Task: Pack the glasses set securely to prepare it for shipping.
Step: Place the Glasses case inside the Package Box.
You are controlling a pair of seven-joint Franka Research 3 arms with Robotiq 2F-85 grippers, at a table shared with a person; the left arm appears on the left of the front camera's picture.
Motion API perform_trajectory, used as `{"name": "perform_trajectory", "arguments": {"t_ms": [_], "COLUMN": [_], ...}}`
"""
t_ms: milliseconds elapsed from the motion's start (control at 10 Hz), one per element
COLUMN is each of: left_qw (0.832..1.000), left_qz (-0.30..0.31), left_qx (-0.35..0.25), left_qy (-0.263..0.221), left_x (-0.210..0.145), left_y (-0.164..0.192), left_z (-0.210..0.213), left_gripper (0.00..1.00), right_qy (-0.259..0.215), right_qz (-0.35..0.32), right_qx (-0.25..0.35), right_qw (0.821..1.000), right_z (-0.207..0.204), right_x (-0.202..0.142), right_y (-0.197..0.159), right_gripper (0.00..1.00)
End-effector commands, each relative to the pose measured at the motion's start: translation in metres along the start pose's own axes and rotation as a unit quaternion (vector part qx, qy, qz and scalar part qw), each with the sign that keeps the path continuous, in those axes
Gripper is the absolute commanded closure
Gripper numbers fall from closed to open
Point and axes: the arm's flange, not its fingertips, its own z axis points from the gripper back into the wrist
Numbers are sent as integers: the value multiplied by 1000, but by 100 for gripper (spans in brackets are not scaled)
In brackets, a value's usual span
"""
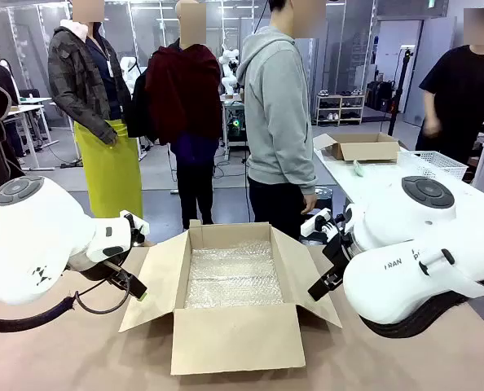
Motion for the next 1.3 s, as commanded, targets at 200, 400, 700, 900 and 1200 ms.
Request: {"name": "perform_trajectory", "arguments": {"t_ms": [200, 400, 700, 900, 1200], "left_qw": [1000, 1000, 1000, 999, 994], "left_qz": [0, 0, 0, 6, -6], "left_qx": [0, 0, 0, -31, -88], "left_qy": [0, 0, 0, -38, -71], "left_x": [0, 0, 0, 24, 49], "left_y": [0, 0, 0, 2, 13], "left_z": [0, 0, 0, 38, 124], "left_gripper": [0, 0, 0, 0, 0], "right_qy": [0, 0, 0, 0, 50], "right_qz": [0, 0, 0, -19, -45], "right_qx": [0, 0, 0, -18, -44], "right_qw": [1000, 1000, 1000, 1000, 997], "right_z": [0, 0, 0, 14, 39], "right_x": [0, 0, 0, 7, 21], "right_y": [0, 0, 0, -14, -47], "right_gripper": [0, 0, 0, 0, 0]}}
